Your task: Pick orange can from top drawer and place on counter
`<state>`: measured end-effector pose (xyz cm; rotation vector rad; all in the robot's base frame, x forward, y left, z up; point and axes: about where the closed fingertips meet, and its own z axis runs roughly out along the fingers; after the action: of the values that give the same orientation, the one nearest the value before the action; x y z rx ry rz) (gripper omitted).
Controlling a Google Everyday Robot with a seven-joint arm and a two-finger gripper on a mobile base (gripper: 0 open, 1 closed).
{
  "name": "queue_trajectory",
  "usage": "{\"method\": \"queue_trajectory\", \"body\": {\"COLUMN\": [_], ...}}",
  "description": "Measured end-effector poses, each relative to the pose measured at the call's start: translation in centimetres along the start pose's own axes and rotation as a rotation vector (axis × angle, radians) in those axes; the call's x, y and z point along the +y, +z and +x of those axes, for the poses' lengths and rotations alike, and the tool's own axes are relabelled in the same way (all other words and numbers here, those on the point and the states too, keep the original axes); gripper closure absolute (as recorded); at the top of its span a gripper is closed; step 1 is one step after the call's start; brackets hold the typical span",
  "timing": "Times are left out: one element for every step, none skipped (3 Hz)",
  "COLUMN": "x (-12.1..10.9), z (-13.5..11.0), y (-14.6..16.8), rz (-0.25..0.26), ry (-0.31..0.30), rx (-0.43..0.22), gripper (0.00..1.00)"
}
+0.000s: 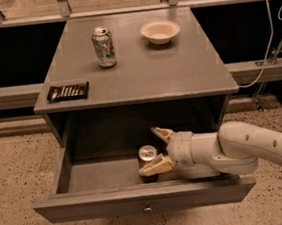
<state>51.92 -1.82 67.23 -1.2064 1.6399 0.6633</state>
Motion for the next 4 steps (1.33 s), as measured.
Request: {"method": "queue_trajectory", "body": {"x": [0.9,2.9,4.6,5.5], "z": [-0.8,-3.3,-6.1,-9.2], "y": [0.9,1.0,-0.6,-3.2], "rz": [-0.047,-0.121,-0.164,-0.154], "ry": [0.01,-0.012,-0.048,-0.097], "rx": [-0.071,-0.175,-0.213,-0.21], "gripper": [0.29,0.51,0.75,0.97]}}
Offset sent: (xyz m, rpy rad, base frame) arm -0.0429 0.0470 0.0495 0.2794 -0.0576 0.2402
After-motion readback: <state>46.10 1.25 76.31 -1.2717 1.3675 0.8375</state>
